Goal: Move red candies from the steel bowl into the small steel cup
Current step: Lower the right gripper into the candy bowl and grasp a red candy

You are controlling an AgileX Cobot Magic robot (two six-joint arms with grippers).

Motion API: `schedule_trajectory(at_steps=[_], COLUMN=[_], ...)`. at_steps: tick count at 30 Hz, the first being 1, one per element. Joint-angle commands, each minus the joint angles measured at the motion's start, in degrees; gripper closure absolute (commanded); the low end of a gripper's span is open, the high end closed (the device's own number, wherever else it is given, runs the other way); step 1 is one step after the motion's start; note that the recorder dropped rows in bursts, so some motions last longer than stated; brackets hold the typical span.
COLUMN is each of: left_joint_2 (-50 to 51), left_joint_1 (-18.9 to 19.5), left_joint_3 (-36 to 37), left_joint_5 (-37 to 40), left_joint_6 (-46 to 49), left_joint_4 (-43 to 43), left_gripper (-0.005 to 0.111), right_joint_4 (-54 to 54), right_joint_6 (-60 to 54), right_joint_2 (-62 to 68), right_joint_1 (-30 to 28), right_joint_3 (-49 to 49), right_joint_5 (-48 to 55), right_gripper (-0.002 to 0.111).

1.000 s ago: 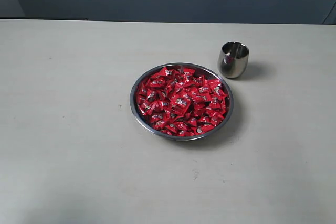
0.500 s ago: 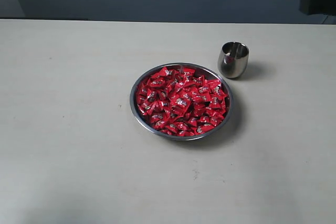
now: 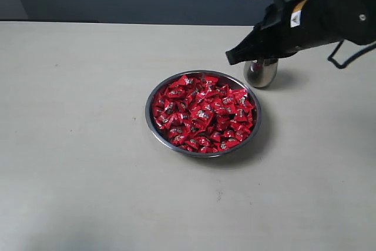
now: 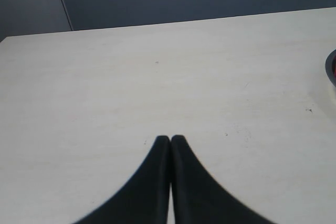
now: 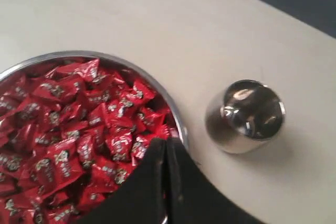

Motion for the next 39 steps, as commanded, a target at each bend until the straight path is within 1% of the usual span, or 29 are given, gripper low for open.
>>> schedule_trajectory(at_steps=[1, 2, 3, 5, 7, 8, 10, 12, 17, 23, 34, 39], left_joint_2=[-0.27, -0.27, -0.27, -0.27, -0.27, -0.27, -0.27, -0.27, -0.27, -0.27, -0.27, -0.27], left_joint_1=[-0.02, -0.02, -0.02, -0.02, -0.02, -0.02, -0.02, -0.02, -0.02, -0.02, -0.02, -0.02], left_joint_3=[-0.48, -0.48, -0.48, -0.48, -0.48, -0.48, -0.48, -0.48, -0.48, -0.48, -0.48, -0.48], left_joint_5=[-0.46, -0.46, -0.46, -0.46, -0.46, -0.46, -0.46, -0.46, -0.46, -0.46, -0.46, -0.46], left_joint_6=[-0.15, -0.15, -0.15, -0.15, -0.15, -0.15, -0.15, -0.15, -0.15, -0.15, -0.15, -0.15], left_joint_4=[0.11, 0.11, 0.11, 0.11, 0.11, 0.11, 0.11, 0.11, 0.11, 0.11, 0.11, 0.11], left_gripper=[0.106, 0.106, 0.106, 0.106, 0.106, 0.106, 0.106, 0.106, 0.106, 0.106, 0.106, 0.106], right_joint_4=[2.57, 3.88, 5.04, 6.96, 10.75, 13.10, 16.18, 17.04, 17.04, 13.86, 13.53, 13.44], right_joint_6=[-3.46, -3.92, -4.18, -4.18, -4.30, -4.38, -6.93, -7.35, -7.35, -7.92, -7.92, -7.95], right_joint_2=[6.82, 9.36, 11.44, 13.11, 14.95, 15.54, 16.36, 16.99, 20.13, 25.31, 30.63, 30.89], right_joint_1=[2.33, 2.33, 2.33, 2.33, 2.33, 2.66, 4.02, 5.80, 7.66, 7.66, 7.66, 7.66], right_joint_3=[-5.28, -7.16, -8.45, -9.92, -11.41, -11.86, -12.72, -14.09, -17.74, -22.38, -22.62, -22.62], right_joint_5=[6.42, 9.71, 11.62, 13.54, 15.15, 15.95, 16.07, 16.22, 18.16, 21.62, 21.63, 20.24], right_gripper=[0.109, 0.104, 0.097, 0.084, 0.065, 0.061, 0.063, 0.067, 0.067, 0.067, 0.067, 0.067])
